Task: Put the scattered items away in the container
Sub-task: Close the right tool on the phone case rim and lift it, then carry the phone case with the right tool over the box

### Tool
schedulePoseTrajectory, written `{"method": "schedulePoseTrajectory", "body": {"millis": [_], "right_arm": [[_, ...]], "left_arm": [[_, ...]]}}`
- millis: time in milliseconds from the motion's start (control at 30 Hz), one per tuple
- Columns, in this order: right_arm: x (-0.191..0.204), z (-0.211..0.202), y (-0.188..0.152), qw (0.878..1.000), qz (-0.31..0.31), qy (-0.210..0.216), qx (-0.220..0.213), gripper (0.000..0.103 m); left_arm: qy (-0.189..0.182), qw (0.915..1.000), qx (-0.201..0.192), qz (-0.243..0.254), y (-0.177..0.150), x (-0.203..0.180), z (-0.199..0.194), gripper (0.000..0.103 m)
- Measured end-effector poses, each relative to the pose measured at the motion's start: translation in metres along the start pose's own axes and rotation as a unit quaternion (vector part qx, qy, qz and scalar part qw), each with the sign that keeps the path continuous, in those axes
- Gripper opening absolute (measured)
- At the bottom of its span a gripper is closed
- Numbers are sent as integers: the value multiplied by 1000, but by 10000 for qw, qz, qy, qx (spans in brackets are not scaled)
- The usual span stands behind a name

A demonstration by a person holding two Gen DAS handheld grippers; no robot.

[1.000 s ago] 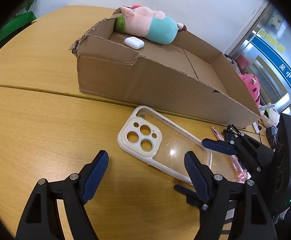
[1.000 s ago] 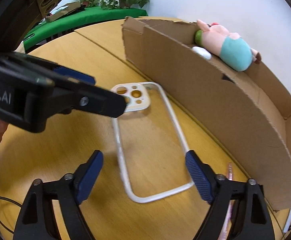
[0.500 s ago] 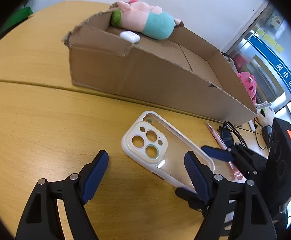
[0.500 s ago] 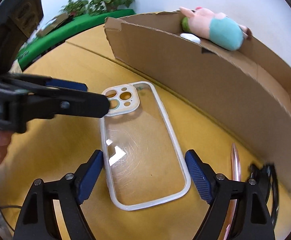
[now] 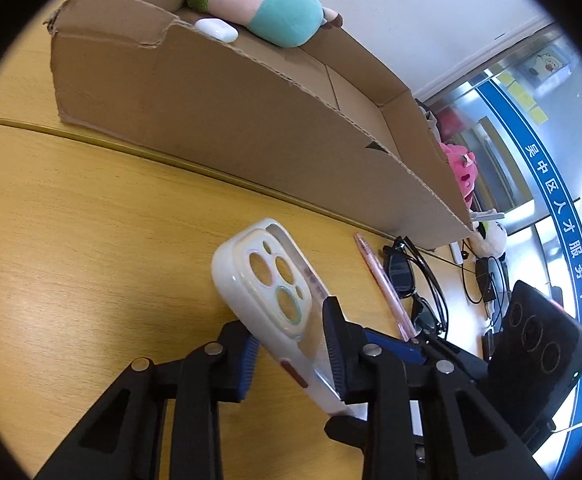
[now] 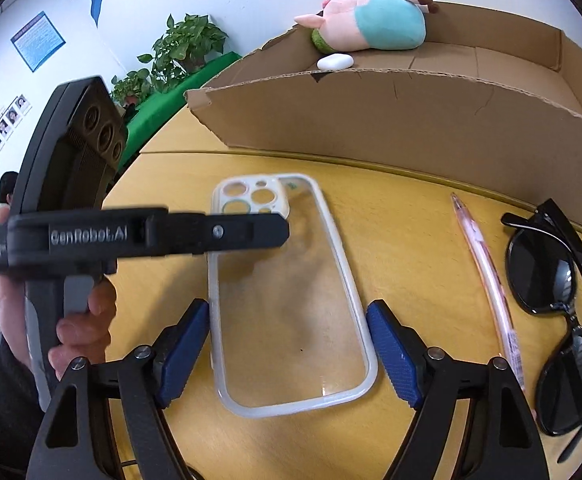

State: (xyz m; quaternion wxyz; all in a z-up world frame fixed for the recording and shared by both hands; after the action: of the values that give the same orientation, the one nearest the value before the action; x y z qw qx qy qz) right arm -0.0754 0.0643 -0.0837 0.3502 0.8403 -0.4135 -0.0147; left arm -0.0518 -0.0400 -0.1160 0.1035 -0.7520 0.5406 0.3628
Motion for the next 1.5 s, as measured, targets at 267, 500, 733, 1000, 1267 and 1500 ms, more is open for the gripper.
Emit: {"method": "schedulePoseTrajectory", "body": {"millis": [267, 500, 733, 1000, 1267, 1500], "right_arm": [[14, -12, -9, 9963, -564, -652, -55, 87], [40, -47, -15, 9786, -1238, -1550, -541, 50], [37, -55, -20, 9764, -1049, -1762, -672, 20], [30, -84, 4, 9714, -932, -1897, -1078, 20], [9, -120, 62, 9674, -745, -1951, -1430, 20], [-23, -139, 124, 9643, -551, -1996, -1651, 20]], "left_arm": [[316, 9982, -258, 450, -5, -41, -17, 15], [593, 9965, -464, 354, -10, -71, -20, 13], [511, 9964, -484, 471, -15, -96, -21, 11], [454, 9921, -725, 915, 0, -142, -41, 11], [480, 9825, -966, 1516, 45, -203, -63, 11], [558, 9757, -1033, 1852, 98, -242, -67, 11]]}}
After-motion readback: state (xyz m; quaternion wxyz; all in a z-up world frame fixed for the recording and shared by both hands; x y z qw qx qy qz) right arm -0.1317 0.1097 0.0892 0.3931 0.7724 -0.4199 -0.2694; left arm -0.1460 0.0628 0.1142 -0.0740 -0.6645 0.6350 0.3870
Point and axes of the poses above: each gripper's, at about its wrist camera, not at the fingertips, and z roughly the way its jaws point, x to its left, y to its top, the point moved 4 cm from there along z, roughly the way its jaws point, and after that the axes turned 11 degrees about -z, right-handed, at the moved point
